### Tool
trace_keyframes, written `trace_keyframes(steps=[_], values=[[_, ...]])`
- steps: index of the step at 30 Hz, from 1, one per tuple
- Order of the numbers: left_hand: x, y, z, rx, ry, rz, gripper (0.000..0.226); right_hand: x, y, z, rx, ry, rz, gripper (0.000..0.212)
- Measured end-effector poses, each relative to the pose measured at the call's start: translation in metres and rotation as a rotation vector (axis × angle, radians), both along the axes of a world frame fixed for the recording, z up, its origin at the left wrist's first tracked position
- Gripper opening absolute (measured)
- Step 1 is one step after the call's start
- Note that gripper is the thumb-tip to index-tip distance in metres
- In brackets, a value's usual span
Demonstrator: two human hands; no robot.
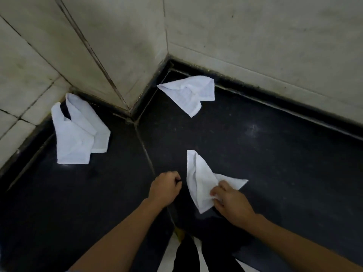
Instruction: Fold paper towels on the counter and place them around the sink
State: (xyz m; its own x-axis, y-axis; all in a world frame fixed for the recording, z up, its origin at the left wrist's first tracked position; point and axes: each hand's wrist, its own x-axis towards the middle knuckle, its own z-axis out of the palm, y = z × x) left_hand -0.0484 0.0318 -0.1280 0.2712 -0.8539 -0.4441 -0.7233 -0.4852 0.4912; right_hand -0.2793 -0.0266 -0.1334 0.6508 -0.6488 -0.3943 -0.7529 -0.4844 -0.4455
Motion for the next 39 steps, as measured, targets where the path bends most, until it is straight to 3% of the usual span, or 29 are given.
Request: trace_keyframes(steps=[4,7,9,11,16,19,22,25,28,30,32,34,37,39], values=[[-0.028,0.001,-0.01,0.011,-0.046,0.026,0.023,-0.009,0.016,-0.005,-0.277,-0.028,0.061,0.047],[-0.037,-0.005,-0.012,0.037,-0.088,0.051,0.023,-0.01,0.017,-0.012,-0.359,-0.071,0.092,0.028],[-0.039,-0.01,-0.013,0.068,-0.098,0.045,0.018,-0.013,0.012,-0.017,-0.288,-0.106,0.038,0.011],[-0.041,-0.013,-0.014,0.091,-0.117,0.027,0.016,-0.016,0.005,-0.019,-0.183,-0.176,-0.069,0.008],[-0.036,-0.019,-0.01,0.09,-0.186,0.028,0.012,-0.022,-0.037,0.016,0.307,-0.555,-0.726,0.008],[-0.028,-0.02,-0.008,0.092,-0.214,0.031,0.012,-0.035,-0.078,0.019,0.316,-0.528,-0.951,0.016],[-0.026,-0.024,-0.007,0.104,-0.214,0.009,0.012,-0.039,-0.112,0.003,0.308,-0.43,-1.033,0.017],[-0.024,-0.03,-0.006,0.079,-0.195,0.01,0.017,-0.035,-0.121,-0.008,0.374,-0.4,-1.047,0.021],[-0.023,-0.04,-0.005,-0.156,-0.213,0.0,0.011,-0.038,-0.11,0.003,0.359,-0.324,-0.934,0.053],[-0.025,-0.051,-0.007,-0.261,-0.226,-0.129,0.016,-0.039,-0.099,0.008,0.298,-0.171,-0.781,0.072],[-0.031,-0.062,-0.012,-0.222,-0.224,-0.304,0.032,-0.036,-0.091,0.008,0.214,-0.024,-0.612,0.077],[-0.035,-0.071,-0.016,-0.114,-0.264,-0.395,0.042,-0.034,-0.092,0.008,0.211,-0.005,-0.526,0.082],[-0.032,-0.08,-0.021,-0.014,-0.336,-0.367,0.049,-0.04,-0.095,0.008,0.353,-0.146,-0.553,0.096],[-0.03,-0.084,-0.022,0.029,-0.351,-0.333,0.054,-0.042,-0.089,0.008,0.323,-0.086,-0.513,0.095]])
